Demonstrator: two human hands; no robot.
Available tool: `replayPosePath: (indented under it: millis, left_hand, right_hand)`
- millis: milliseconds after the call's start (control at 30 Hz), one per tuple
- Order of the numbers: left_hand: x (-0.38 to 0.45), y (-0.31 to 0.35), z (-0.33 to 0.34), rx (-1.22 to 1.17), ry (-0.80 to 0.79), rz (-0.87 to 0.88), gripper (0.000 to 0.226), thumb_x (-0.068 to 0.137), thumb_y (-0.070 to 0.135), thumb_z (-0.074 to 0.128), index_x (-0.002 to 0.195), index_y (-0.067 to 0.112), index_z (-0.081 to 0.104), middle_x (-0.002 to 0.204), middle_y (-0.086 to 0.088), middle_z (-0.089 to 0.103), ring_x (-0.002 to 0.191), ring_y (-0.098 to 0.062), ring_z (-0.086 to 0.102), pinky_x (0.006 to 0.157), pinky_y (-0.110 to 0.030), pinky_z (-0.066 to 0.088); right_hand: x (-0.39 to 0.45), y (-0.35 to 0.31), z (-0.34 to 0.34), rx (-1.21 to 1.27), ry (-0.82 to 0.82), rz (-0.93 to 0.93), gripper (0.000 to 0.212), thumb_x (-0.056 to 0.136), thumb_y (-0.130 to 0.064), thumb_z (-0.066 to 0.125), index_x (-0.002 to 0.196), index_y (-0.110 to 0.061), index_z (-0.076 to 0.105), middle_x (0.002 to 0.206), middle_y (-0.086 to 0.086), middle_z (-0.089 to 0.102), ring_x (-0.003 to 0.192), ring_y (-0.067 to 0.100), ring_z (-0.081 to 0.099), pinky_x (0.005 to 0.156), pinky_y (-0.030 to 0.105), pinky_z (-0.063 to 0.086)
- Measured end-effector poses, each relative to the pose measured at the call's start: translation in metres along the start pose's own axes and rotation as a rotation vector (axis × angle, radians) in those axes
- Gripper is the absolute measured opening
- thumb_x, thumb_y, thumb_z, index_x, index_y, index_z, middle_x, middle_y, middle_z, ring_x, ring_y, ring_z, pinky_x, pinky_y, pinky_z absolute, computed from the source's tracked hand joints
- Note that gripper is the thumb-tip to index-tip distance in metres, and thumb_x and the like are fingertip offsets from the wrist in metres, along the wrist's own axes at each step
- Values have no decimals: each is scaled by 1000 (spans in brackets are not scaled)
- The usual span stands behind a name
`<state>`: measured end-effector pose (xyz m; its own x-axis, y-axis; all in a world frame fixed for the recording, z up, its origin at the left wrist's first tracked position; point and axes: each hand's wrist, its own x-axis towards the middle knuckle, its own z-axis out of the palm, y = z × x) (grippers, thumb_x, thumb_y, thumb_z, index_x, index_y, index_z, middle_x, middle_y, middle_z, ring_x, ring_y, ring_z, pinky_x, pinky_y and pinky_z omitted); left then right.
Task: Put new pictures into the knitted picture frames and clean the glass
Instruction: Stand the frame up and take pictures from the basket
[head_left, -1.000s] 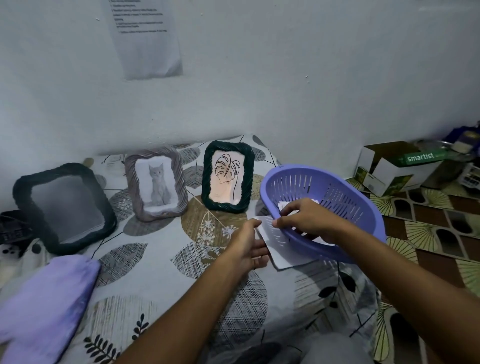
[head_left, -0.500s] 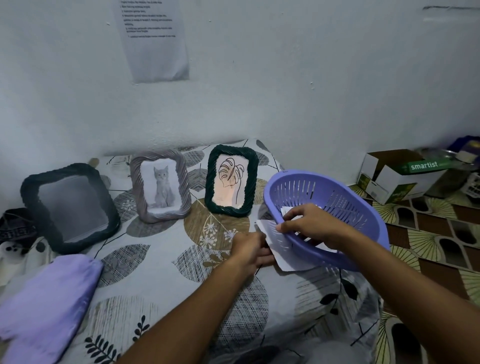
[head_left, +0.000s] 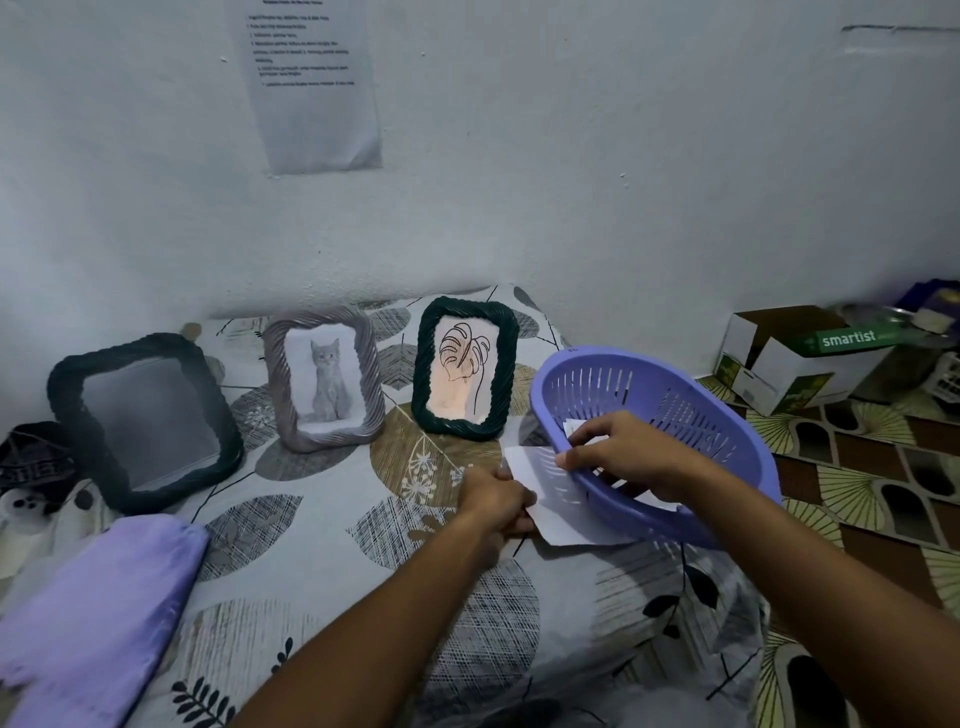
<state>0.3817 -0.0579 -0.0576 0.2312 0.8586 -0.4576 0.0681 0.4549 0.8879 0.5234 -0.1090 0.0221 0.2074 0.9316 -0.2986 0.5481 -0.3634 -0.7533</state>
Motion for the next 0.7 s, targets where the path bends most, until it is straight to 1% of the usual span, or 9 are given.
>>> replayPosePath:
  millis: [67, 167, 300, 367, 433, 500, 533, 600, 700]
  left_hand:
    - [0, -1, -10, -10, 6, 14, 19, 83, -16, 55, 91, 1, 54, 92, -19, 65, 67, -29, 69, 52, -40, 59]
    - [-4, -3, -28, -16, -7, 26, 20, 83, -15, 55, 98, -2, 55, 94, -21, 68, 70, -33, 71, 60, -47, 60]
    - [-14, 0, -62, 2, -18, 61, 23, 83, -13, 58, 103, -2, 56, 97, -22, 68, 72, -33, 70, 55, -40, 58]
    - [-22, 3, -80, -23, -19, 93, 26, 82, -12, 60, 106, -2, 57, 98, -21, 69, 68, -30, 70, 54, -37, 56]
    - [-30, 5, -96, -72, -41, 129, 26, 83, -11, 61, 106, -1, 58, 98, -20, 71, 77, -31, 71, 64, -43, 59]
    - [-41, 7, -114, -114, -57, 168, 26, 83, -11, 61, 107, -1, 59, 96, -18, 72, 78, -30, 71, 62, -40, 59]
    - [-45, 8, -120, -128, -61, 184, 27, 83, -11, 61, 109, -1, 59, 96, -18, 72, 76, -30, 70, 58, -36, 58]
    - [-54, 7, -135, -161, -62, 210, 28, 84, -10, 60, 110, -1, 58, 96, -19, 72, 74, -30, 69, 58, -36, 57]
    - [-63, 5, -152, -194, -45, 227, 26, 84, -11, 59, 109, 0, 58, 94, -17, 73, 73, -28, 70, 58, -36, 58]
  right_hand:
    - [-1, -1, 2, -11, 1, 3, 16, 83, -27, 72, 94, -16, 68, 80, 7, 65, 69, 24, 60, 62, 33, 50]
    - [-3, -5, 6, -38, 20, 5, 20, 84, -26, 71, 98, -13, 68, 78, 7, 64, 67, 22, 59, 61, 31, 49]
    - [-6, -7, 9, -70, 52, 10, 25, 85, -26, 71, 103, -9, 67, 81, 7, 64, 69, 21, 59, 62, 31, 50]
    - [-6, -9, 14, -153, 199, -106, 29, 84, -26, 71, 107, -10, 65, 89, 4, 64, 76, 21, 61, 69, 33, 51]
    - [-9, -14, 22, -202, 402, -338, 28, 85, -23, 70, 108, -8, 66, 91, 4, 65, 82, 22, 63, 73, 33, 51]
    - [-13, -26, 40, -158, 458, -515, 23, 85, -18, 69, 105, -6, 67, 85, 5, 66, 77, 20, 63, 69, 28, 49]
    - [-14, -29, 49, -141, 447, -529, 23, 85, -19, 69, 104, -6, 66, 84, 5, 66, 75, 19, 63, 68, 28, 49]
    - [-16, -35, 66, -22, 344, -425, 21, 88, -23, 67, 102, -8, 62, 87, 6, 66, 74, 22, 64, 65, 33, 54]
    - [-20, -41, 86, 400, 14, -162, 22, 92, -22, 61, 101, -2, 63, 94, 12, 70, 77, 24, 70, 61, 33, 56]
